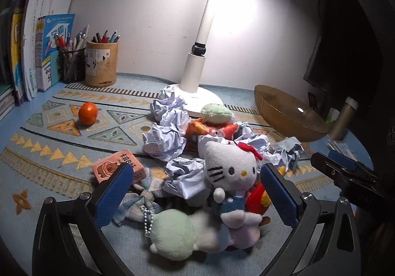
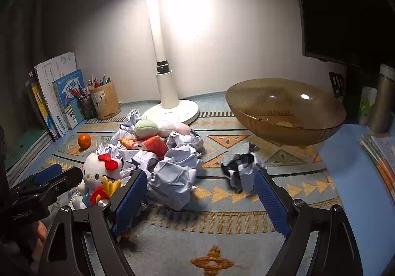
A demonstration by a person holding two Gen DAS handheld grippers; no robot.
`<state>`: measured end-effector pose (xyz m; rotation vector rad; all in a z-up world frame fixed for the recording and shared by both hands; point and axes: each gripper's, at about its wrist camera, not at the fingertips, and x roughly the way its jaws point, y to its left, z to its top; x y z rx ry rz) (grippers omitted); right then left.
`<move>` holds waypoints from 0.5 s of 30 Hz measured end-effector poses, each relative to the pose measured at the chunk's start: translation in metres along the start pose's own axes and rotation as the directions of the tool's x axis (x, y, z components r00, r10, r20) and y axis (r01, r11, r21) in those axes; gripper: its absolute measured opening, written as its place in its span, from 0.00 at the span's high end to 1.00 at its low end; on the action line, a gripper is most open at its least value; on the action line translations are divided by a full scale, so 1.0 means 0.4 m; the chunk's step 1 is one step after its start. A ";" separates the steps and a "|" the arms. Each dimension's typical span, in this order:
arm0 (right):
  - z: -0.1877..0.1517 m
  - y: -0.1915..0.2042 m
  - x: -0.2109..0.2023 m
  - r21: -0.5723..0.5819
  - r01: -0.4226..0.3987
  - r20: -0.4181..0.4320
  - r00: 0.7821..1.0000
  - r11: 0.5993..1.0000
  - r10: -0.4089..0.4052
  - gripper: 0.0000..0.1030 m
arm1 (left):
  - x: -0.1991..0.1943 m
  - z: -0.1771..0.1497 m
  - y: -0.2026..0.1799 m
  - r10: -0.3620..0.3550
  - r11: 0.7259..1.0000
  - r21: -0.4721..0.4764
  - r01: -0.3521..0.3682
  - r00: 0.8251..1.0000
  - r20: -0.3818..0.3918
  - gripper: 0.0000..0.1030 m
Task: Organize objects
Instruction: 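Grasp the Hello Kitty plush with the left tool while the right tool grasps a crumpled paper ball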
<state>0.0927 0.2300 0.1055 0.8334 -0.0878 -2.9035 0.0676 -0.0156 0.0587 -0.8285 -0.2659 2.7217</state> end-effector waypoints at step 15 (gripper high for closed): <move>0.038 -0.108 0.180 0.002 0.020 -0.244 0.969 1.000 -0.019 0.32 | 0.081 -0.008 -0.088 0.000 0.999 0.046 0.006 0.990 -0.139 0.19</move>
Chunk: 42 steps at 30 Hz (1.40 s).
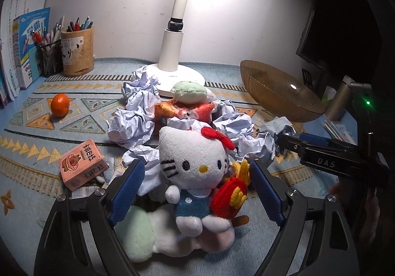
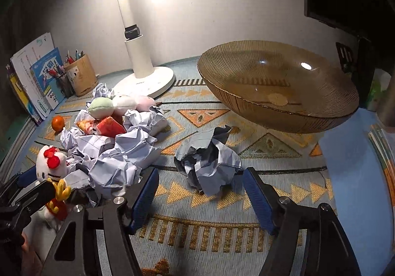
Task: Organize objects
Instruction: 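Grasp the Hello Kitty plush with the left tool while the right tool grasps a crumpled paper ball, then carry both items over the amber glass bowl and open both tools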
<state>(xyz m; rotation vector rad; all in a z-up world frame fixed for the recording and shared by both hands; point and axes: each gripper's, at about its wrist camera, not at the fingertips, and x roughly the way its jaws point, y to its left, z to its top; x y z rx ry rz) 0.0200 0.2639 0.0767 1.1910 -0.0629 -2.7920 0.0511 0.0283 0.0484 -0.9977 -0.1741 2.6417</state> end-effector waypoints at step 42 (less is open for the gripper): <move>-0.027 -0.015 -0.102 -0.051 -0.113 0.007 0.993 0.992 0.114 0.54 | -0.107 0.090 -0.118 -0.052 0.996 0.076 0.045 0.995 0.088 0.50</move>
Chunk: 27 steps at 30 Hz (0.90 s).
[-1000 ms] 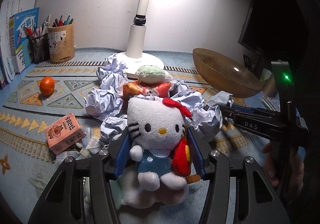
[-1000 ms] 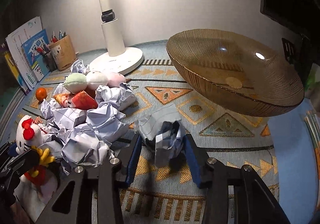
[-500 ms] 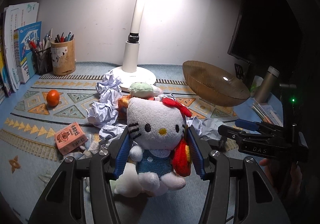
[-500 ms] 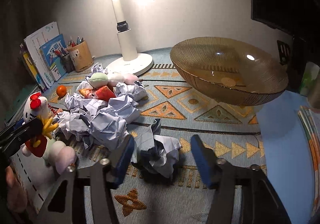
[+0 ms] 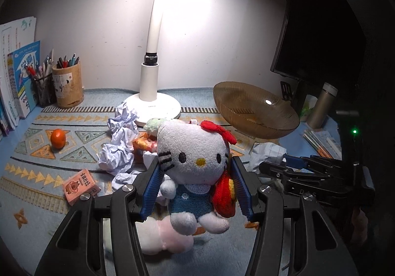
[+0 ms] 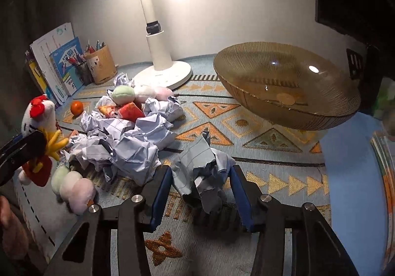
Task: Organize objects
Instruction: 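Carry both items over the amber glass bowl and open both tools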
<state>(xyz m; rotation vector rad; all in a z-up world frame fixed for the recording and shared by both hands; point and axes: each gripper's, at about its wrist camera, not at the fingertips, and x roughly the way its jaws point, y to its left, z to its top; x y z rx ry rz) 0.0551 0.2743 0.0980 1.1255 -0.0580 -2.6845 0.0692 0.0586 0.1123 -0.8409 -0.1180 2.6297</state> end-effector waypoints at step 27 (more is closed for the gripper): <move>0.161 -0.341 -0.046 0.298 0.188 0.073 0.973 0.936 -0.219 0.30 | 0.368 0.243 -0.217 -0.251 0.962 -0.136 0.239 0.965 -0.081 0.15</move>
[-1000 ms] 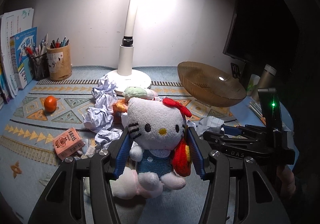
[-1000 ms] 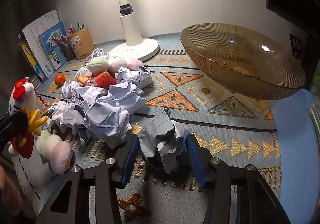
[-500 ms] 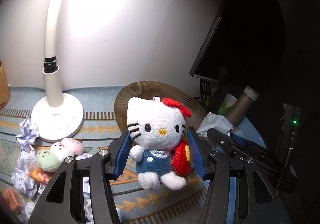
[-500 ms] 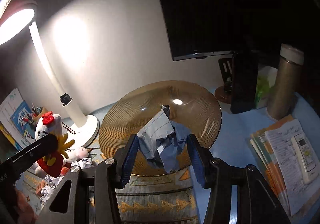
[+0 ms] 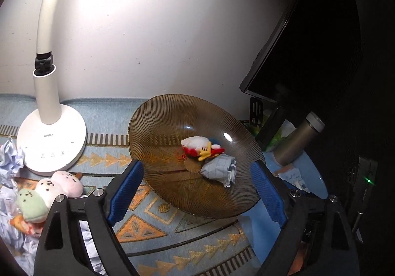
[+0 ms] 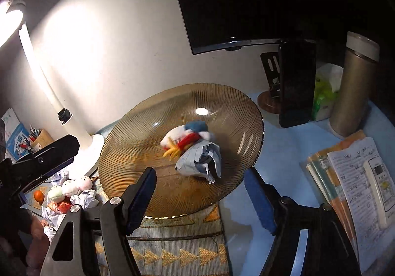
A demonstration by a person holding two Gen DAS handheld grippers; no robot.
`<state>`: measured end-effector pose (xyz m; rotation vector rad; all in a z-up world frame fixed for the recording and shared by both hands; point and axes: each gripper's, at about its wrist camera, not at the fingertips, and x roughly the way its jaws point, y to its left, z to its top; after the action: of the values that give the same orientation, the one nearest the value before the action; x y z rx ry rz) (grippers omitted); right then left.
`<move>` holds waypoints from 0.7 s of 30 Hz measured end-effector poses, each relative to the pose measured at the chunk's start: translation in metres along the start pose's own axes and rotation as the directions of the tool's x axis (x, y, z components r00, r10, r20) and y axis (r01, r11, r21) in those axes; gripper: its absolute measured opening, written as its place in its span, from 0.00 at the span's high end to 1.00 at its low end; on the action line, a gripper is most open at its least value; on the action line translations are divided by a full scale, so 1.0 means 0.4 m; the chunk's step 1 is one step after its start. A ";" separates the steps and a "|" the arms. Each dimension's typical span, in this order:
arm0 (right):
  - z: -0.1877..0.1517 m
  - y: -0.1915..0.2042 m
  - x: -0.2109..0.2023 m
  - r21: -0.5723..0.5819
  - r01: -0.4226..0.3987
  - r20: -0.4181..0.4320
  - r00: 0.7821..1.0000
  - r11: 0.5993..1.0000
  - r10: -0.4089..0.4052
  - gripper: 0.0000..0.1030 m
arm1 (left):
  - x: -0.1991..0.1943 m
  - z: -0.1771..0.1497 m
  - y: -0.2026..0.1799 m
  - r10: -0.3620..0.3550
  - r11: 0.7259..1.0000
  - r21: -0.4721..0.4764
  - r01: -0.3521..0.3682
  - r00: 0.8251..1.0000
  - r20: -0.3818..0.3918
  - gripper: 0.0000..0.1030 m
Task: Organize objects
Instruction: 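Carry both items over the amber glass bowl and open both tools, then withdraw both tools from the bowl back toward the paper pile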
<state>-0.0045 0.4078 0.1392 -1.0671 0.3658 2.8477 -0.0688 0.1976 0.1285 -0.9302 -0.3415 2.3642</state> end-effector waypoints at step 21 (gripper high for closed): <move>-0.303 0.382 -0.081 -0.201 -0.253 0.022 0.965 0.946 0.263 0.30 | -0.551 -0.366 0.389 0.415 0.909 -0.136 -0.393 0.881 0.229 0.11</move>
<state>0.0734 0.2300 0.1018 -1.0487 0.2391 3.1945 0.0985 -0.0545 0.0759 -0.7968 -0.3797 2.8886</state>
